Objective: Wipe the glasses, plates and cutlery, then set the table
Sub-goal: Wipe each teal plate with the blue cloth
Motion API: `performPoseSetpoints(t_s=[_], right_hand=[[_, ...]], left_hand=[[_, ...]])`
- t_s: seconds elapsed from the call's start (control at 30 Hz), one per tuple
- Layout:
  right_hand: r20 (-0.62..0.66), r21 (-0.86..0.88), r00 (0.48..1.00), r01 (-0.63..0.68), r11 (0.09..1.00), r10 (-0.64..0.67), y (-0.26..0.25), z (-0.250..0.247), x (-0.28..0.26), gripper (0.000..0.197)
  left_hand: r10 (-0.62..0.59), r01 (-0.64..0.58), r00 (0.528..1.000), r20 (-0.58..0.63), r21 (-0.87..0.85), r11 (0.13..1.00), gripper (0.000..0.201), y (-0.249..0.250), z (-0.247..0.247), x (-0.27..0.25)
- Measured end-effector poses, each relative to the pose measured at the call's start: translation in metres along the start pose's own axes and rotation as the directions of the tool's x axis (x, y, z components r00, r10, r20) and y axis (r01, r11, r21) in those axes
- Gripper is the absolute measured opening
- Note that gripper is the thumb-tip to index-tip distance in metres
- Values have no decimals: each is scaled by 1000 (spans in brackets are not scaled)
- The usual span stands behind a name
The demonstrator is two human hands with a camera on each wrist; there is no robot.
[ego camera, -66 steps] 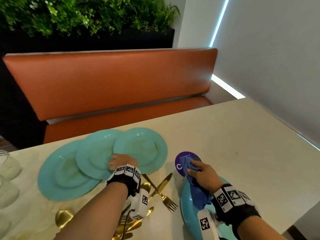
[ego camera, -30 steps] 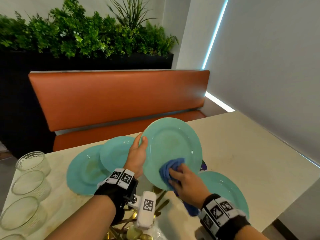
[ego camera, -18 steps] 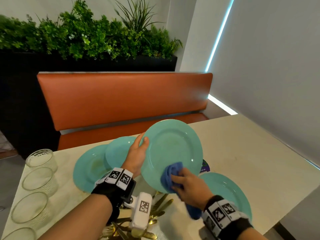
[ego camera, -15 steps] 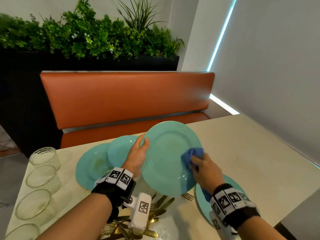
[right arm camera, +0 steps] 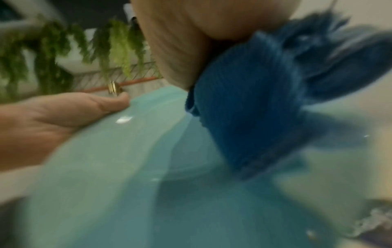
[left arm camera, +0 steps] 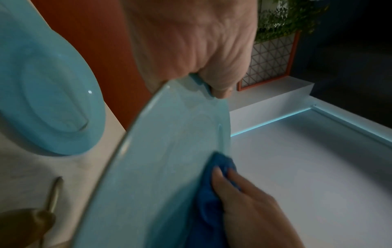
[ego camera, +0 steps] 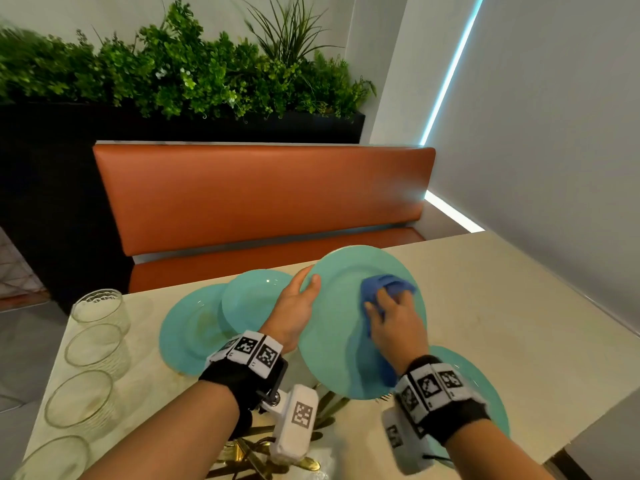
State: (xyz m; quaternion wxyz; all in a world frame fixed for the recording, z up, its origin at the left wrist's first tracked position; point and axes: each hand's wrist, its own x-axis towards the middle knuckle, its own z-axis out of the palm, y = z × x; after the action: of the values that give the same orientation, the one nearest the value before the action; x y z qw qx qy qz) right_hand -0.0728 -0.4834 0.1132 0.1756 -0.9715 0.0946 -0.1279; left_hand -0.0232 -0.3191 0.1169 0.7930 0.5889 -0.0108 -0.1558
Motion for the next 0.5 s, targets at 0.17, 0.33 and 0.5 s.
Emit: performPoseSetpoints(t_s=[0.17, 0.33, 0.5], right_hand=[[322, 53, 837, 450, 891, -442, 6, 16, -33, 19], [72, -64, 997, -25, 998, 30, 24, -6, 10, 24], [129, 159, 950, 262, 952, -283, -24, 24, -24, 26]], left_hand=[[5, -5, 998, -57, -4, 1000, 28, 4, -9, 2], [-2, 3, 1000, -12, 56, 998, 27, 0, -7, 1], [10, -8, 1000, -11, 154, 988, 36, -9, 7, 1]])
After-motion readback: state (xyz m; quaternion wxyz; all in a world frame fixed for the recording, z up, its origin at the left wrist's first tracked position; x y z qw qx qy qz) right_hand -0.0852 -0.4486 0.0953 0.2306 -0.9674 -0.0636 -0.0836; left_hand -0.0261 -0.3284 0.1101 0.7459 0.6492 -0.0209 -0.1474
